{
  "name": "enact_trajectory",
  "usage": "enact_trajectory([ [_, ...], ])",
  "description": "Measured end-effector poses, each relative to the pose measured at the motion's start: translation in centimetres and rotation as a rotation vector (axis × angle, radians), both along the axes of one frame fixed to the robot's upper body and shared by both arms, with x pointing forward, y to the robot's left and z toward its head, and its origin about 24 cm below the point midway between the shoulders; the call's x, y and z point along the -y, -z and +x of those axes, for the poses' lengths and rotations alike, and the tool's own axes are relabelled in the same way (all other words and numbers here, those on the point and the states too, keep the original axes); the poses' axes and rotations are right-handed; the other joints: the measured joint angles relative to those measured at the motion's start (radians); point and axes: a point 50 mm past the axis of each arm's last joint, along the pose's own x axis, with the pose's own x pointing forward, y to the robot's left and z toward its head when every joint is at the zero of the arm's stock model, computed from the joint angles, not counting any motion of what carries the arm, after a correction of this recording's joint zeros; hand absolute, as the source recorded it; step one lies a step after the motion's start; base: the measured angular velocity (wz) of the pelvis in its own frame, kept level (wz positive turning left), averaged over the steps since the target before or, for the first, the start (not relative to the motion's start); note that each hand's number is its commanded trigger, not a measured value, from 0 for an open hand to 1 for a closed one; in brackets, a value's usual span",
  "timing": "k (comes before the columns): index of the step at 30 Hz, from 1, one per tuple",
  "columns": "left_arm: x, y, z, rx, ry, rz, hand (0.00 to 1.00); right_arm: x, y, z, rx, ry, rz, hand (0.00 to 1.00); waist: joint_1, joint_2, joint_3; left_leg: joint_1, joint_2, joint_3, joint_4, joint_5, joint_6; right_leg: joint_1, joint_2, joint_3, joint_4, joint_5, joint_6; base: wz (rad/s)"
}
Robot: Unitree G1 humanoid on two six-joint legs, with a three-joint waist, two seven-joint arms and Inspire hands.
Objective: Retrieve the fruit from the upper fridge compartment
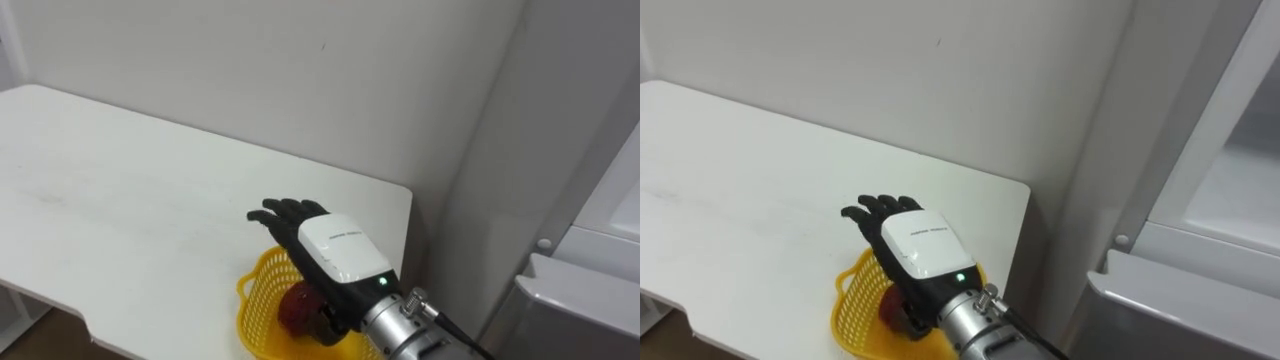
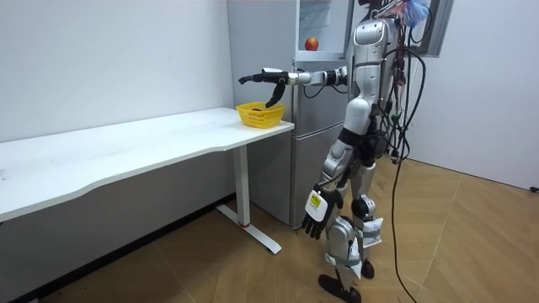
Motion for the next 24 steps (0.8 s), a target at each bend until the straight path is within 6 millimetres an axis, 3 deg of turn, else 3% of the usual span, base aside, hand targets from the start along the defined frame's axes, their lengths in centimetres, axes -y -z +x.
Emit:
enact_trajectory([
  [14, -0.2, 0.0, -0.1, 0.012, -0.009, 0.035, 0.00, 0.0, 0.1, 0.0, -0.006, 0.003, -0.002, 0.00, -0.001, -0.007, -0.0053, 0.002, 0.000, 0.000, 0.000, 0.000, 0.000, 0.001, 0.000, 0.003, 0.000, 0.000, 0.000, 0.00],
  [20, -0.2, 0.0, -0.1, 0.010, -0.011, 0.033, 0.00, -0.1, -0.1, -0.1, 0.001, -0.002, 0.009, 0.00, -0.005, -0.004, -0.0032, 0.005, 0.000, 0.003, 0.001, 0.000, 0.000, 0.001, -0.001, 0.003, 0.000, 0.000, 0.000, -0.01],
  [24, 0.2, 0.1, -0.2, 0.008, -0.010, 0.023, 0.00, 0.1, -2.2, -0.2, 0.067, -0.020, 0.090, 0.00, -0.013, 0.000, -0.0005, 0.003, 0.000, 0.006, 0.001, 0.000, 0.000, 0.000, -0.001, 0.005, 0.000, 0.000, 0.000, 0.00],
])
